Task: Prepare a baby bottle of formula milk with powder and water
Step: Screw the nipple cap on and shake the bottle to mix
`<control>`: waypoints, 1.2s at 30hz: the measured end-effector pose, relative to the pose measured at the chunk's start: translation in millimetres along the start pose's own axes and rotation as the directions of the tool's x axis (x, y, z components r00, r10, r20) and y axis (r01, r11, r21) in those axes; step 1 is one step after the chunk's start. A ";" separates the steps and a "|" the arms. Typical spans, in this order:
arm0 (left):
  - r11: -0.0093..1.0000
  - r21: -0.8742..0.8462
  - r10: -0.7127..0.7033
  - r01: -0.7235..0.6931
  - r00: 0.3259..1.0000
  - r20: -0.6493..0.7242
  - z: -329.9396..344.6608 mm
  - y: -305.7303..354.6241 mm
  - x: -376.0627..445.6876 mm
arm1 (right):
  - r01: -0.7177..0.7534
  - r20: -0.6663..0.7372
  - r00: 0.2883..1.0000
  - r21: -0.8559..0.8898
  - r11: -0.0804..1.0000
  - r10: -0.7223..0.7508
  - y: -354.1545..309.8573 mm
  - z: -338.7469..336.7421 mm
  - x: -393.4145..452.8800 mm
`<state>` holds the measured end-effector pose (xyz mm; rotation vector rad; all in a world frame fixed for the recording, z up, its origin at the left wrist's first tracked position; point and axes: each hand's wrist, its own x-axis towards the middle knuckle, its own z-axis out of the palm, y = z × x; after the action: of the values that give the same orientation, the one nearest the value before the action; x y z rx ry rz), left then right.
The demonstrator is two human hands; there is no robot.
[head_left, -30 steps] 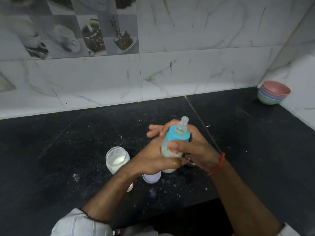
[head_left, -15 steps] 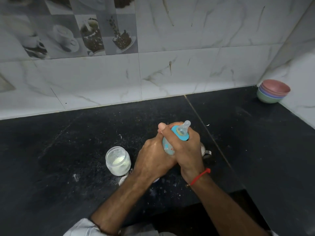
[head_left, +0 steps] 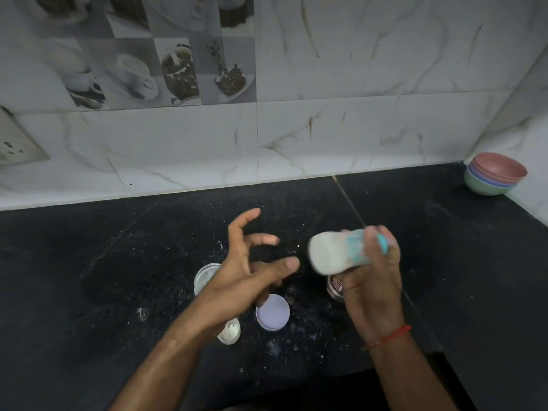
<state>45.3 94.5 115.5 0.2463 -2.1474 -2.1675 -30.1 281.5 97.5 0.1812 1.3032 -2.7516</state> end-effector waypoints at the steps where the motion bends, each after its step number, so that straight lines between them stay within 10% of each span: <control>1: 0.997 0.062 0.042 -0.039 0.998 -0.043 -9.0 0.9 -2.1 | -0.004 -0.061 0.998 0.076 0.997 0.008 -2.2 -2.7 3.4; 8: 0.962 0.274 0.060 0.020 0.958 -0.280 -63.0 -31.2 -10.4 | -0.004 0.216 0.974 -0.307 0.952 0.074 -0.3 -0.4 -11.1; 13: 0.939 0.342 0.134 0.029 0.885 -0.445 -80.4 -42.3 -20.5 | 0.294 0.098 0.953 -0.051 0.955 -0.288 -30.1 3.2 2.1; 17: 0.941 0.338 0.182 0.015 0.821 -0.542 -89.6 -48.3 -25.3 | 0.408 0.462 0.866 -0.433 0.804 -0.191 -17.2 -1.5 -7.3; 21: 0.933 0.359 0.207 0.017 0.793 -0.573 -95.3 -53.0 -28.0 | 0.468 0.171 0.880 -0.164 0.868 -0.443 -26.7 1.9 0.0; 26: 0.916 0.399 0.227 0.041 0.768 -0.599 -96.6 -60.6 -29.5 | 0.493 0.418 0.862 -0.556 0.669 -0.288 -6.1 0.7 -6.2; 32: 0.914 0.405 0.246 0.025 0.759 -0.602 -99.9 -66.4 -31.6 | 0.796 0.447 0.605 -0.339 0.501 -0.659 -31.8 13.2 -19.2; 36: 0.913 0.406 0.236 0.033 0.769 -0.594 -98.6 -69.5 -30.8 | 0.693 0.538 0.717 -0.621 0.367 -0.443 -18.9 5.7 -13.8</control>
<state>96.2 3.5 47.4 0.7465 -2.0685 -1.2777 -19.4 289.4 117.5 -0.8911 2.7284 -2.0464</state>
